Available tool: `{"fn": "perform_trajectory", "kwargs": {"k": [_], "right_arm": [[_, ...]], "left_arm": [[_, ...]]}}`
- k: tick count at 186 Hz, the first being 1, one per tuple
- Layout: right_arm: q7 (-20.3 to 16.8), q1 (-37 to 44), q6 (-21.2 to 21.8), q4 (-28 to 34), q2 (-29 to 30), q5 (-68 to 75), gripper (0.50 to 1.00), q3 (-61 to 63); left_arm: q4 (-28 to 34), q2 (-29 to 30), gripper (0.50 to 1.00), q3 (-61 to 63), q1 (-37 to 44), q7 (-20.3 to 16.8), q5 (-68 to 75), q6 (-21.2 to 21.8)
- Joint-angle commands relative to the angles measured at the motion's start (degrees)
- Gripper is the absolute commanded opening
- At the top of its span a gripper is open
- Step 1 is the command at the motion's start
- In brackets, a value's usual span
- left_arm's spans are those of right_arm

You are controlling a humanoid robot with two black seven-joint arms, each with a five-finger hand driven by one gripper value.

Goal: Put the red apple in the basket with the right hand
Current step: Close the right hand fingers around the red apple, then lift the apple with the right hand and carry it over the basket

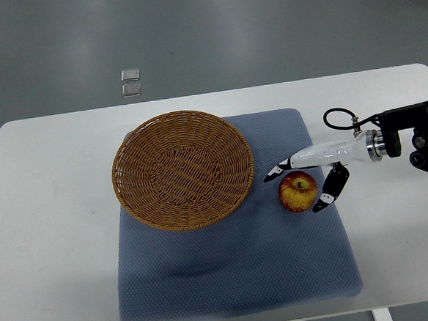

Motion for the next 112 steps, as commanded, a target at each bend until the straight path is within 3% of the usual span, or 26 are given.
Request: {"fn": "perform_trajectory", "kwargs": {"k": [1, 19, 50, 112], "right_arm": [[-0.05, -0.16, -0.18, -0.33, 0.13, -0.10, 0.913, -0.14], [-0.13, -0.34, -1.49, -0.68, 0.13, -0.45, 0.901, -0.32], [-0.13, -0.43, -2.64, -1.21, 0.13, -1.15, 0.801, -0.41], [-0.13, 0.01, -4.48, -2.35, 0.13, -1.59, 0.690, -0.49]], "left_arm": [[0.00, 0.00, 1.000, 0.00, 0.00, 0.00, 0.00, 0.00], [0.00, 0.00, 1.000, 0.00, 0.00, 0.00, 0.00, 0.00], [0.00, 0.00, 1.000, 0.00, 0.00, 0.00, 0.00, -0.08], [0.00, 0.00, 1.000, 0.00, 0.00, 0.00, 0.00, 0.00]]}}
